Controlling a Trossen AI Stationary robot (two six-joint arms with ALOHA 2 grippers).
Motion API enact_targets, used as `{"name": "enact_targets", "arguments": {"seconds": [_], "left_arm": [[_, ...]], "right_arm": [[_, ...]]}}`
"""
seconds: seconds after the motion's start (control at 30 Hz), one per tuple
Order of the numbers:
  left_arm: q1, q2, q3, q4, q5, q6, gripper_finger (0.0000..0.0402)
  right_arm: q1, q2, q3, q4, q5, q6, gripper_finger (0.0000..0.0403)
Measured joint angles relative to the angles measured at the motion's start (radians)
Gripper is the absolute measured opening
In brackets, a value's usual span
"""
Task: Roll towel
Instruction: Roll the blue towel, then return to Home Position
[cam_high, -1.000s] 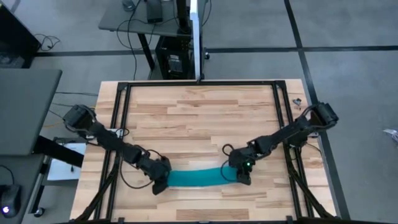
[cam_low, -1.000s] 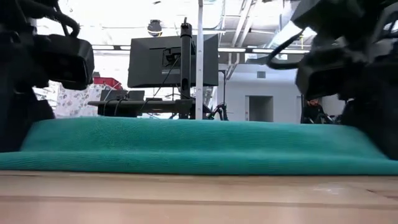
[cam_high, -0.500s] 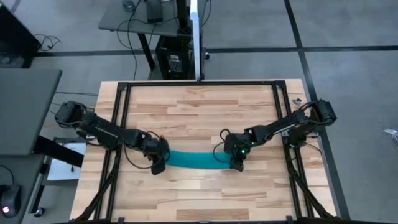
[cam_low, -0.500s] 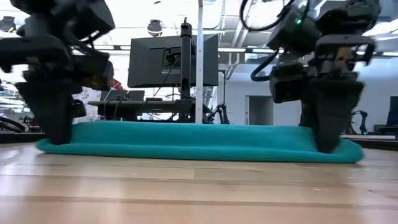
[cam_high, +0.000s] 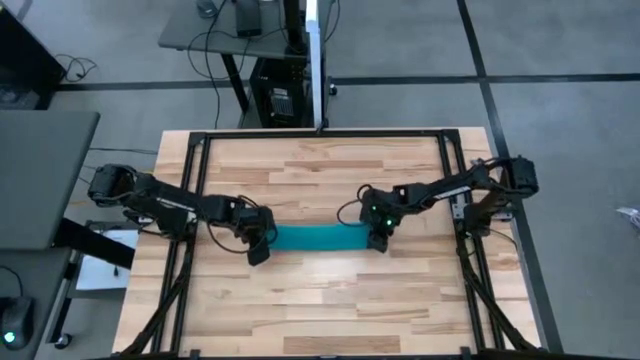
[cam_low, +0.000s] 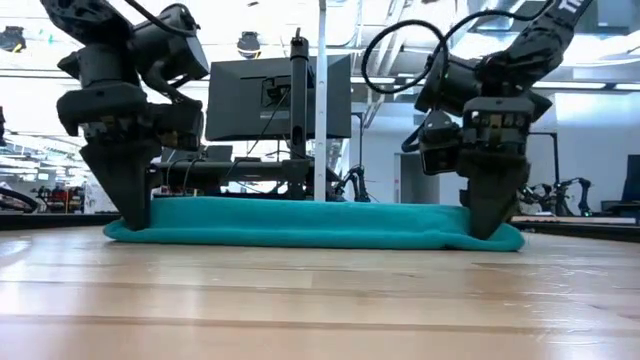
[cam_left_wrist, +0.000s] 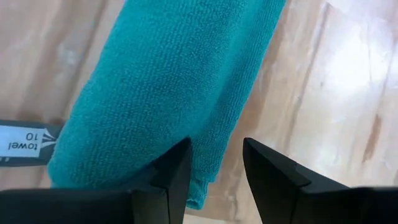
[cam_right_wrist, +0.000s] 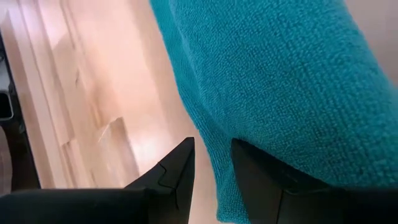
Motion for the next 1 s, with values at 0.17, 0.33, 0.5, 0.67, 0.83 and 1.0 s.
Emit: {"name": "enact_targets", "arguments": {"seconds": [0.17, 0.33, 0.5, 0.67, 0.83, 1.0], "left_arm": [[0.025, -0.003, 0.0, -0.004, 0.008, 0.006, 0.013], [0.023, -0.053, 0.0, -0.024, 0.04, -0.025, 0.013], [0.023, -0.166, 0.0, -0.087, 0.042, -0.068, 0.013], [0.022, -0.333, -0.001, -0.115, 0.042, -0.099, 0.0111], [0.032, -0.535, -0.001, -0.118, 0.025, -0.082, 0.0012], [0.037, -0.71, -0.001, -0.14, -0.082, -0.048, 0.0021]], "right_arm": [[-0.055, -0.01, 0.0, -0.037, -0.051, -0.021, 0.0105], [-0.042, -0.089, -0.001, -0.099, -0.067, -0.02, 0.0105], [-0.003, -0.227, -0.001, -0.116, -0.073, 0.012, 0.0105], [0.032, -0.383, -0.001, -0.059, -0.046, 0.101, 0.0102], [0.041, -0.57, -0.002, 0.125, 0.197, 0.085, 0.0031], [0.018, -0.712, -0.038, 0.3, 0.358, 0.001, 0.0018]]}}
